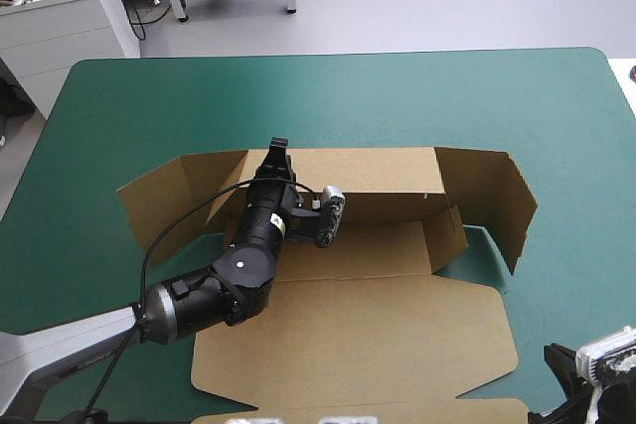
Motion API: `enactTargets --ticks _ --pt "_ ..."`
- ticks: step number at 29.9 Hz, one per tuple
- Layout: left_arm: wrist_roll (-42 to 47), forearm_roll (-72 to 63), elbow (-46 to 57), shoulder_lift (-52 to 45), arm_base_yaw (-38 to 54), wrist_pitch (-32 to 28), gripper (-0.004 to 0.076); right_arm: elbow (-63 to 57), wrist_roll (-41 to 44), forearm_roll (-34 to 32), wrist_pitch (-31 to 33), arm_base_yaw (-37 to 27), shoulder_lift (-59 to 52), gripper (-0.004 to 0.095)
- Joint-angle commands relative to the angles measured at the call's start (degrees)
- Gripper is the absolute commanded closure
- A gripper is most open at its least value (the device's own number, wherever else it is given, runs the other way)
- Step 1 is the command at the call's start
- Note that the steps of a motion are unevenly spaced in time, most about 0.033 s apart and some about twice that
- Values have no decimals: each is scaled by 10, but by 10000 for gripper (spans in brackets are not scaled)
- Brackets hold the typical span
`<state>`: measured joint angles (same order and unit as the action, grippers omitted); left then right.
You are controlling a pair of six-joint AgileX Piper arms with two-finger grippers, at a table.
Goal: Fold the box
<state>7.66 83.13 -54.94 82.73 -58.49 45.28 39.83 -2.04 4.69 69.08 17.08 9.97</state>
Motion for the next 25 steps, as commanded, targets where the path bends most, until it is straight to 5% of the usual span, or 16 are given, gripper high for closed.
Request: enactTargets --ticks 1,10,13,20,25 --pt "13 44 0 -26 -4 15 734 14 -6 0 -33 -2 9 909" --pt "69 49 0 -28 -32 21 734 14 8 0 -32 -2 9 863" --pt "72 47 0 -28 -33 25 734 14 8 0 -33 -2 10 714" --pt "114 43 0 -28 -33 43 734 14 61 -5 -92 -2 17 179" --pt "121 43 0 -28 -33 43 734 26 154 -47 -173 -2 57 112"
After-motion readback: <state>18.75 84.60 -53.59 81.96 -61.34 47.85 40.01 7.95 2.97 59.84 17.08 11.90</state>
